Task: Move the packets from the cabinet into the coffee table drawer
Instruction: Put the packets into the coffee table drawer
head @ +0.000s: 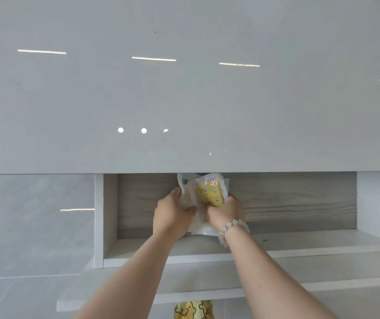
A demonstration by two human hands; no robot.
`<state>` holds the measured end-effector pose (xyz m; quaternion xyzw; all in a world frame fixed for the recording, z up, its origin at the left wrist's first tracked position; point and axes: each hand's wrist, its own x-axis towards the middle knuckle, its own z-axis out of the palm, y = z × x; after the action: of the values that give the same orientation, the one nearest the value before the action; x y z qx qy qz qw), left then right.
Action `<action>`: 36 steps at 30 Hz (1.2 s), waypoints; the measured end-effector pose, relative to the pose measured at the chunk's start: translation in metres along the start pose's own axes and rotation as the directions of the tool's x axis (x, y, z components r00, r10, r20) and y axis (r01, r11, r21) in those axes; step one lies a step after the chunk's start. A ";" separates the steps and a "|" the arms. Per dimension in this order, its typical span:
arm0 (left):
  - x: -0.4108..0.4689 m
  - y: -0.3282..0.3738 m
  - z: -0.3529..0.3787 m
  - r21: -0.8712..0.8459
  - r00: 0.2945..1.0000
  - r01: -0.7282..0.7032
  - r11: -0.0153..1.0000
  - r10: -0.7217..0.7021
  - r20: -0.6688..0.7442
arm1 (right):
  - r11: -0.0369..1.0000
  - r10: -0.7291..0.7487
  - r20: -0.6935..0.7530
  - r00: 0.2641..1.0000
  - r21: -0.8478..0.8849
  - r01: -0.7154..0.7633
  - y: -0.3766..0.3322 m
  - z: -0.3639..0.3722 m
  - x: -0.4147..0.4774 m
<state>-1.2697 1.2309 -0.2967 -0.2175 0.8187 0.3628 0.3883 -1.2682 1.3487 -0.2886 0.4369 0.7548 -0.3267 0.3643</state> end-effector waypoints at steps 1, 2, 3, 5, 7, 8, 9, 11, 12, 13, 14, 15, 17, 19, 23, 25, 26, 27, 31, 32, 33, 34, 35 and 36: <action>0.000 -0.001 0.002 0.011 1.000 -0.001 1.000 0.001 -0.015 | 1.000 0.000 -0.015 1.000 0.003 0.000 0.001 0.001 0.002; -0.001 -0.001 0.004 0.027 1.000 -0.002 1.000 0.003 -0.027 | 1.000 -0.005 -0.030 1.000 -0.003 0.005 0.002 0.002 0.003; -0.002 -0.001 0.005 0.047 0.999 -0.003 0.999 0.004 -0.036 | 1.000 -0.016 -0.045 0.999 -0.021 0.015 0.003 0.003 0.003; -0.005 0.002 0.006 0.107 0.998 0.001 0.994 0.005 -0.058 | 0.997 -0.029 -0.068 0.997 -0.078 0.024 0.004 0.006 0.001; -0.007 0.005 0.006 0.187 0.997 0.009 0.982 0.005 -0.073 | 0.989 -0.028 -0.107 0.994 -0.146 0.013 0.004 0.006 0.000; -0.007 0.007 0.007 0.222 0.997 0.009 0.975 0.009 -0.079 | 0.982 -0.032 -0.133 0.991 -0.189 0.006 0.003 0.005 0.000; -0.007 0.009 0.007 0.249 0.996 0.010 0.968 0.012 -0.087 | 0.973 -0.044 -0.156 0.987 -0.232 0.007 0.003 0.003 0.001; -0.006 0.012 0.008 0.295 0.994 0.021 0.955 0.011 -0.107 | 0.956 -0.065 -0.181 0.981 -0.294 0.009 0.001 0.001 0.001; -0.007 0.013 0.008 0.321 0.993 0.028 0.947 0.010 -0.119 | 0.949 -0.067 -0.188 0.980 -0.316 0.004 0.001 0.000 0.001; -0.007 0.013 0.008 0.352 0.991 0.037 0.935 0.010 -0.130 | 0.942 -0.059 -0.198 0.978 -0.335 -0.011 0.000 0.000 0.001; -0.008 0.013 0.007 0.380 0.990 0.047 0.924 0.008 -0.142 | 0.936 -0.046 -0.206 0.978 -0.350 -0.030 -0.001 0.000 0.000; -0.010 0.012 0.006 0.396 0.988 0.058 0.916 0.004 -0.153 | 0.933 -0.036 -0.209 0.977 -0.357 -0.042 -0.002 0.001 -0.001; -0.014 0.012 0.002 0.426 0.985 0.067 0.902 0.008 -0.170 | 0.932 -0.012 -0.199 0.980 -0.357 -0.061 -0.006 0.004 -0.007; -0.024 0.015 -0.002 0.485 0.986 0.047 0.873 0.036 -0.161 | 0.924 0.002 -0.183 0.983 -0.375 -0.072 -0.010 0.005 -0.016; -0.058 0.034 -0.017 0.560 0.995 -0.104 0.822 0.080 0.067 | 0.892 -0.084 -0.106 0.991 -0.451 0.028 -0.022 -0.021 -0.051; -0.081 0.050 -0.031 0.565 0.974 -0.208 0.798 0.120 0.190 | 0.861 -0.170 -0.072 0.983 -0.496 0.113 -0.031 -0.046 -0.078; -0.094 0.060 -0.040 0.577 0.962 -0.259 0.774 0.153 0.227 | 0.847 -0.213 -0.059 0.975 -0.509 0.154 -0.037 -0.059 -0.096; -0.108 0.074 -0.052 0.602 0.950 -0.309 0.737 0.202 0.240 | 0.832 -0.262 -0.052 0.964 -0.519 0.198 -0.045 -0.073 -0.116; -0.166 0.147 -0.114 0.711 0.888 -0.397 0.580 0.437 0.139 | 0.740 -0.502 -0.071 0.862 -0.551 0.386 -0.094 -0.136 -0.200; -0.183 0.168 -0.134 0.729 0.867 -0.391 0.562 0.490 0.088 | 0.707 -0.566 -0.084 0.820 -0.560 0.431 -0.110 -0.155 -0.222; -0.200 0.190 -0.155 0.739 0.843 -0.382 0.555 0.537 0.032 | 0.671 -0.630 -0.103 0.770 -0.572 0.472 -0.127 -0.176 -0.244; -0.217 0.211 -0.177 0.743 0.814 -0.373 0.556 0.580 -0.026 | 0.629 -0.691 -0.125 0.712 -0.589 0.508 -0.144 -0.198 -0.266; -0.234 0.231 -0.199 0.744 0.785 -0.359 0.564 0.614 -0.086 | 0.582 -0.747 -0.142 0.650 -0.611 0.536 -0.161 -0.219 -0.287; -0.251 0.250 -0.222 0.744 0.758 -0.342 0.574 0.637 -0.143 | 0.532 -0.796 -0.155 0.585 -0.638 0.557 -0.177 -0.240 -0.308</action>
<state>-1.3838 1.2406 0.1051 0.1120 0.9795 0.0812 0.1463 -1.3815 1.3420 0.1252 0.0413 0.9831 -0.1203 0.1315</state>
